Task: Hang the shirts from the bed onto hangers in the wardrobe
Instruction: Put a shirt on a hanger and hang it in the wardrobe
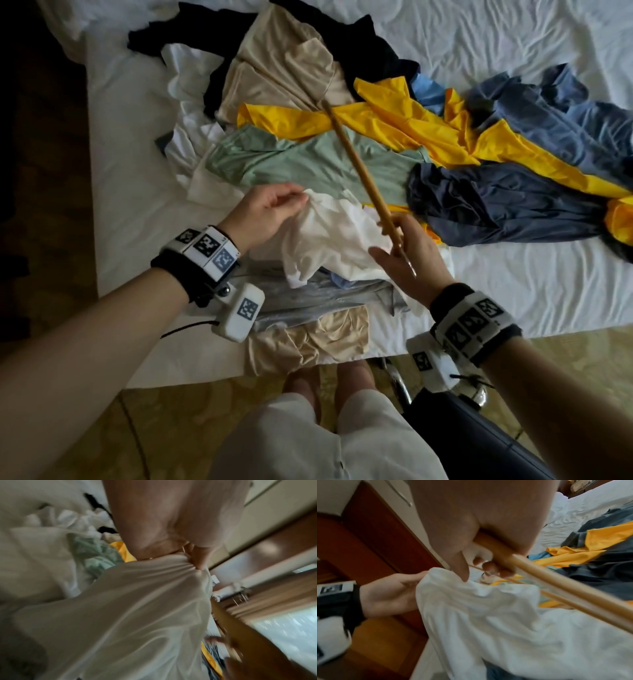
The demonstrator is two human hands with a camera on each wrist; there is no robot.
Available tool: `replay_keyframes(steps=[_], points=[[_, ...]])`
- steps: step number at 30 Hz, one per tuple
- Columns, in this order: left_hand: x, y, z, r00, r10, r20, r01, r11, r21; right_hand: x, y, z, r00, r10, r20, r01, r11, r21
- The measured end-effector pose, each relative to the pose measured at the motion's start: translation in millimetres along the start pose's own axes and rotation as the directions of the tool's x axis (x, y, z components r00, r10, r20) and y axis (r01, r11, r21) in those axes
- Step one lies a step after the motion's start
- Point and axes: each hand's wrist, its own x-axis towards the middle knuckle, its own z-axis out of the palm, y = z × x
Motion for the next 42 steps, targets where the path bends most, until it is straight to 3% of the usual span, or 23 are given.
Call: replay_keyframes(steps=[2, 4, 9, 14, 17, 21, 26, 31, 34, 36, 39, 42], points=[[-9, 22, 2, 0.994, 0.091, 0.053, -0.094, 0.994, 0.053, 16, -31, -12, 1.000, -0.030, 0.001, 0.029, 0.987, 0.161], [-19, 51, -1, 0.980, 0.177, 0.092, -0.182, 0.982, 0.056, 32, -63, -26, 0.996, -0.066, 0.066, 0.051, 0.975, 0.215], [-52, 140, -31, 0.945, 0.319, 0.076, -0.321, 0.947, 0.013, 42, -112, -56, 0.978, -0.097, 0.182, 0.093, 0.995, 0.029], [-80, 206, -76, 0.921, 0.387, 0.029, -0.388, 0.912, 0.136, 45, -159, -106, 0.987, -0.139, 0.076, 0.142, 0.989, -0.036], [-87, 220, -104, 0.910, 0.405, -0.084, -0.372, 0.890, 0.264, 51, -195, -144, 0.980, -0.200, -0.024, 0.200, 0.980, -0.011], [-95, 236, -135, 0.849, 0.456, -0.266, -0.366, 0.871, 0.328, 58, -239, -183, 0.942, -0.282, -0.181, 0.289, 0.957, 0.016], [-104, 251, -156, 0.831, 0.436, -0.346, -0.309, 0.879, 0.364, 61, -280, -211, 0.883, -0.401, -0.243, 0.408, 0.913, -0.023], [-115, 268, -160, 0.840, 0.343, -0.421, -0.238, 0.929, 0.283, 63, -304, -221, 0.846, -0.455, -0.279, 0.470, 0.883, -0.013], [-115, 271, -157, 0.888, 0.266, -0.374, -0.165, 0.945, 0.282, 63, -318, -224, 0.825, -0.494, -0.273, 0.518, 0.855, 0.019], [-114, 275, -149, 0.922, 0.267, -0.280, -0.172, 0.931, 0.321, 60, -327, -225, 0.806, -0.532, -0.261, 0.551, 0.834, 0.001], [-105, 283, -127, 0.883, 0.419, -0.210, -0.309, 0.857, 0.413, 54, -338, -221, 0.772, -0.584, -0.252, 0.601, 0.799, -0.010], [-95, 291, -96, 0.861, 0.507, -0.035, -0.460, 0.808, 0.369, 50, -345, -217, 0.754, -0.621, -0.214, 0.641, 0.767, 0.035]])
